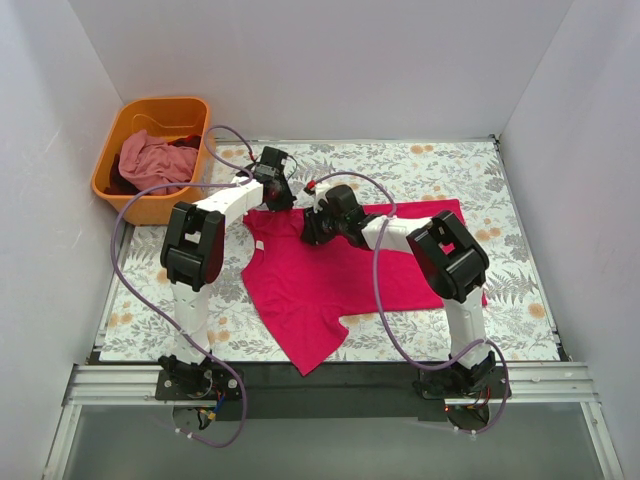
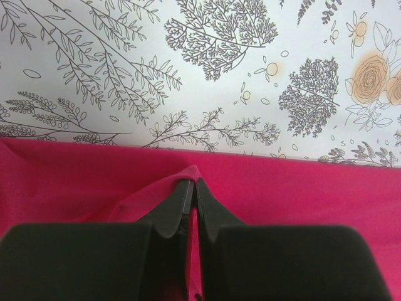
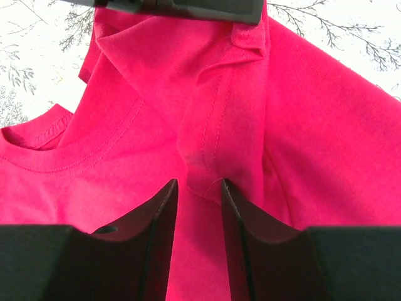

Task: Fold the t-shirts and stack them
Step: Fold the tshirt

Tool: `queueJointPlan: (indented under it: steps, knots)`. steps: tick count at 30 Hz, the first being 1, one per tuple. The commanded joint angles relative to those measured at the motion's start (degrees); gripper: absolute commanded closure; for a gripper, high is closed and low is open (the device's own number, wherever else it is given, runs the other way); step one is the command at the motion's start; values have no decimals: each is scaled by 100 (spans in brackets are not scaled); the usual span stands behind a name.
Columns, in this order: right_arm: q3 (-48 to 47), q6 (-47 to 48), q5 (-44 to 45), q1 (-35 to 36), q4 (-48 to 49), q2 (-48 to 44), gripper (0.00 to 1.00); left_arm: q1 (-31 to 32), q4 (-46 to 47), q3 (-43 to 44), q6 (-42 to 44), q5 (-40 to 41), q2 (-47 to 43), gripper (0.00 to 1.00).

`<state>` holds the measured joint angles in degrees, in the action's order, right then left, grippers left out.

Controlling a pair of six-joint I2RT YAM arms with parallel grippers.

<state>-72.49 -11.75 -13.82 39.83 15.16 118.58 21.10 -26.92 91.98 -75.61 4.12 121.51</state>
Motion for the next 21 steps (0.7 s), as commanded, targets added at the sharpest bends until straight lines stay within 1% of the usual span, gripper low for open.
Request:
queueJointPlan:
  steps: [1, 7, 12, 14, 16, 17, 18, 21]
  knots:
    - [-266, 129, 90, 59, -100, 156, 60, -36, 11, 206, 73, 133, 30, 100]
    - [-257, 103, 415, 86, -241, 279, 60, -27, 20, 188, 47, 106, 39, 100]
    - [-257, 111, 539, 86, -329, 262, 83, -27, 2, 162, 47, 107, -13, 100]
    - [-213, 129, 530, 86, -338, 183, 90, -36, 11, 101, 38, 142, -92, 100]
    - [-187, 173, 504, 86, -356, 60, 92, -36, -6, 22, 47, 159, -171, 100]
    - [-134, 199, 486, 86, -356, 7, 96, -27, -24, -5, 38, 177, -207, 100]
    - [-117, 234, 469, 86, -390, -45, 98, -27, -50, -31, 21, 177, -303, 100]
    - [-46, 357, 276, 86, -513, -361, 99, -36, -164, -180, -41, 142, -557, 100]
